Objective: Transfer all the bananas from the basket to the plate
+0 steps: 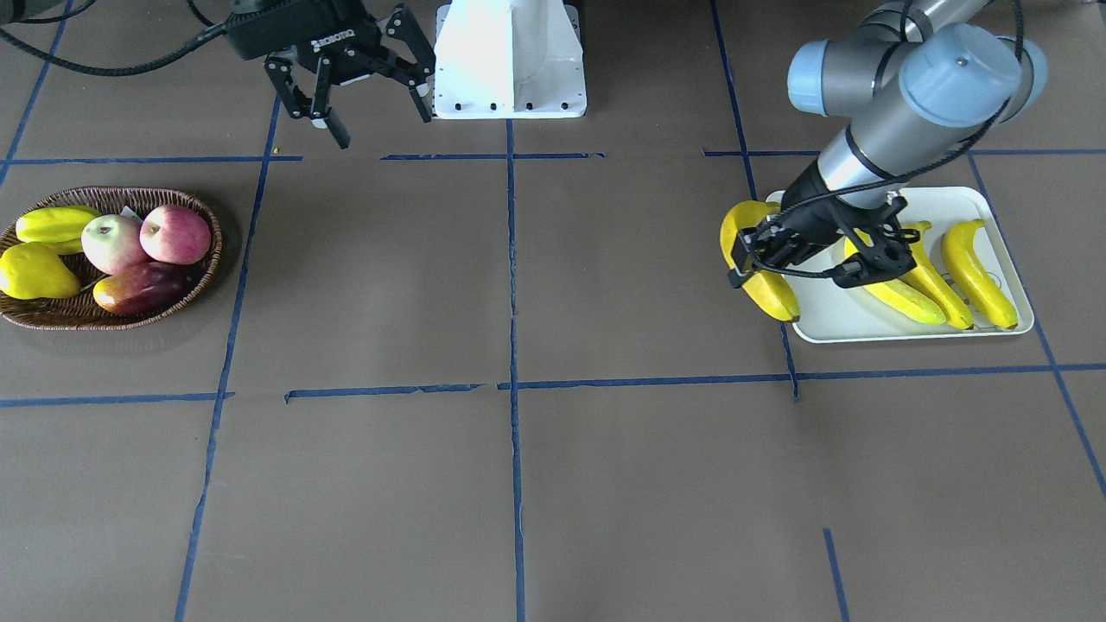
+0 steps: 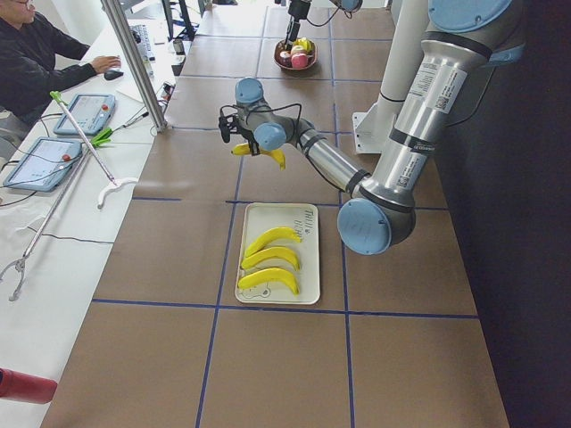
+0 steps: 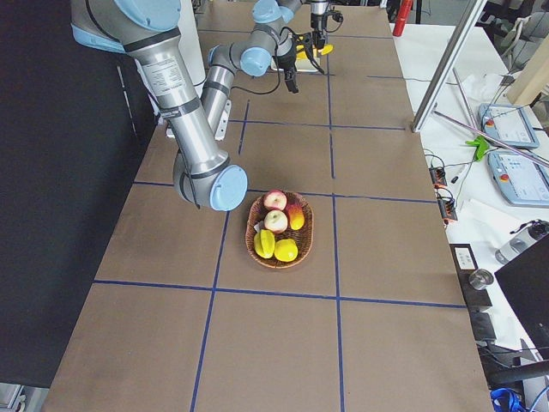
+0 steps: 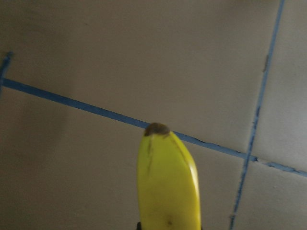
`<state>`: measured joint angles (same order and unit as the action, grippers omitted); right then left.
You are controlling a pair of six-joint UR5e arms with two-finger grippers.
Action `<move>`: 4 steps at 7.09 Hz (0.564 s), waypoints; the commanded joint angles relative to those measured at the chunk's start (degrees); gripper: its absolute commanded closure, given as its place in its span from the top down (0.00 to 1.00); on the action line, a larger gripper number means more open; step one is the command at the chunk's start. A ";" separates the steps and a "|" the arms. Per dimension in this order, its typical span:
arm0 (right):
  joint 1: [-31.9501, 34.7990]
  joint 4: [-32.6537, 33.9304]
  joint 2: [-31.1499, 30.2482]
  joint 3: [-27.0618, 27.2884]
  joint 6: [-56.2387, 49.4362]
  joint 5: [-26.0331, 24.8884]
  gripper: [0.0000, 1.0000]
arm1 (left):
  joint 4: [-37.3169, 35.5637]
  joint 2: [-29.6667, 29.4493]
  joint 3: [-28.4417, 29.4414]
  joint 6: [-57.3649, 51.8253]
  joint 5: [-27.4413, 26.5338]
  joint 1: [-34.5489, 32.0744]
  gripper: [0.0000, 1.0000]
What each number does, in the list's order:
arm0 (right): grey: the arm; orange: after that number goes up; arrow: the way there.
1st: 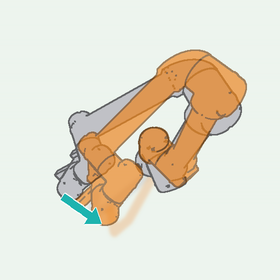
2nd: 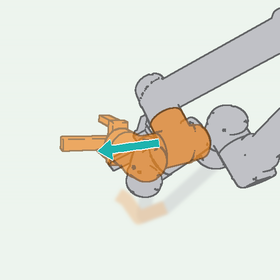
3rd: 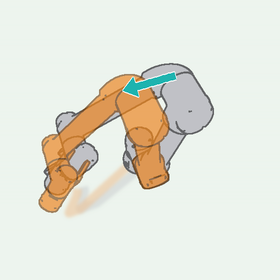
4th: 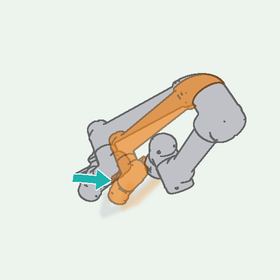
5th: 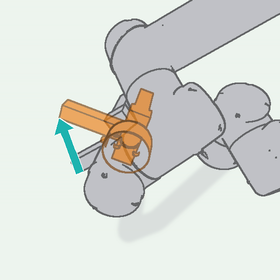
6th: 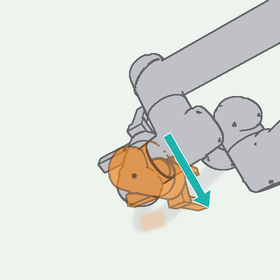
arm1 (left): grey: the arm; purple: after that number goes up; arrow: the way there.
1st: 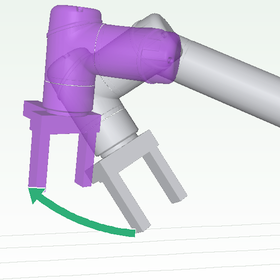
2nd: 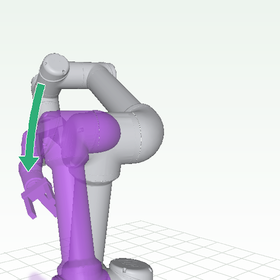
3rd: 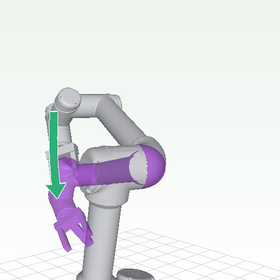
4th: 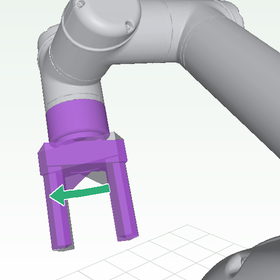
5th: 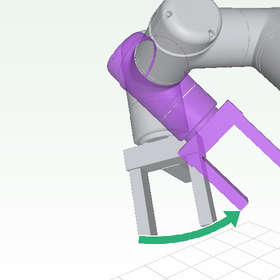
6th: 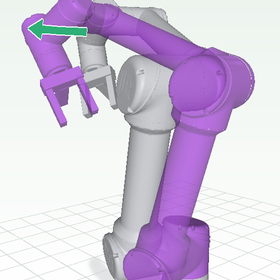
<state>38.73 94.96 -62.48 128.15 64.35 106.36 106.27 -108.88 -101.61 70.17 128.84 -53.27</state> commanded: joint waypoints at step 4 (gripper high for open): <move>20.39 0.49 -10.02 -4.82 -23.98 18.67 1.00 | -3.18 10.62 1.24 -10.76 -6.59 -0.52 0.00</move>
<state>54.38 95.47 -71.74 125.36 44.43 119.83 103.23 -98.41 -100.37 59.32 122.37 -53.95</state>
